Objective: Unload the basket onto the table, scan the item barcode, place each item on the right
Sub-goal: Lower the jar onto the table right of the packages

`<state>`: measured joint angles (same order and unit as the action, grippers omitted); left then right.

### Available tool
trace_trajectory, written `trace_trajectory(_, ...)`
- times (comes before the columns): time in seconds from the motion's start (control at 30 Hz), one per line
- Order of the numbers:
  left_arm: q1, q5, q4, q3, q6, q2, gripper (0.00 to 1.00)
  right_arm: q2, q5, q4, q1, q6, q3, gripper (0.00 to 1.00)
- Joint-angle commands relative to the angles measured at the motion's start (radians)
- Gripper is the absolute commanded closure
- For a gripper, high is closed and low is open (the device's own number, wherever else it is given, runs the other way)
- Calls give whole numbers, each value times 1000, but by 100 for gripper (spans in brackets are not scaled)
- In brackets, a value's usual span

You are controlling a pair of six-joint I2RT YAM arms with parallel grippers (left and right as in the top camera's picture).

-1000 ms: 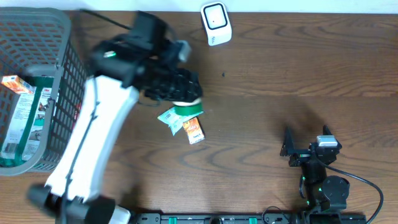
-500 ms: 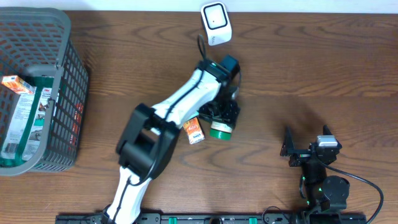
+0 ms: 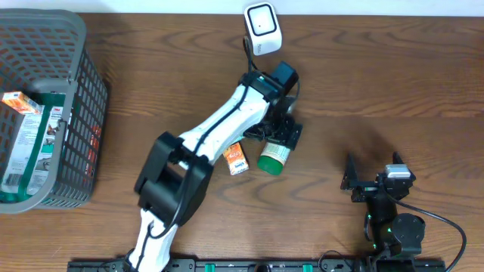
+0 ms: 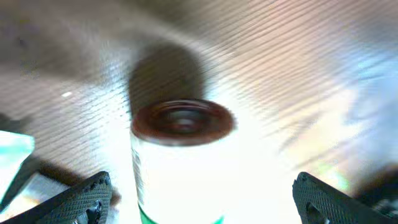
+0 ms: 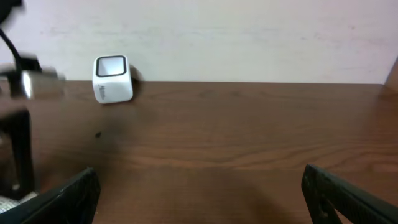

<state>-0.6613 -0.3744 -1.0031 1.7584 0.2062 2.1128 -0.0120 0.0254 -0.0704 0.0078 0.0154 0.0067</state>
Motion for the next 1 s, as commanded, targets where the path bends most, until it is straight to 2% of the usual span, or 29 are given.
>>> trace_trajectory(0.0, 1, 71, -16, 27, 11, -40, 7, 4, -6, -4, -4, 3, -1, 1)
trace_trajectory(0.07, -3, 180, -38, 19, 44, -40, 7, 4, -6, -4, -4, 3, -1, 1)
trace_trajectory(0.1, -5, 206, -45, 16, 44, -40, 12, 4, -6, -4, -4, 3, -1, 1)
trace_trajectory(0.17, -8, 286, -61, -1, 61, -39, 36, 4, -6, -4, -4, 3, -1, 1)
trace_trajectory(0.2, -8, 304, -61, -11, 62, -39, 57, 4, -6, -4, -4, 3, -1, 1)
trace_trajectory(0.23, -8, 319, -58, -23, 63, -39, 66, 5, -6, -4, -4, 3, -1, 1)
trace_trajectory(0.27, -8, 341, -53, -44, 71, -39, 69, 4, -6, -4, -4, 3, -1, 1)
trace_trajectory(0.37, -8, 364, -39, -89, 103, -37, 69, 4, -6, -4, -4, 3, -1, 1)
trace_trajectory(0.57, -31, 180, -31, -129, 117, -38, 69, 4, -6, -4, -4, 3, -1, 1)
trace_trajectory(0.9, -76, 167, -35, -129, 117, -43, 68, 4, -6, -4, -4, 3, -1, 1)
trace_trajectory(0.97, -78, 123, -31, -129, 117, -43, 68, 4, -6, -4, -4, 3, -1, 1)
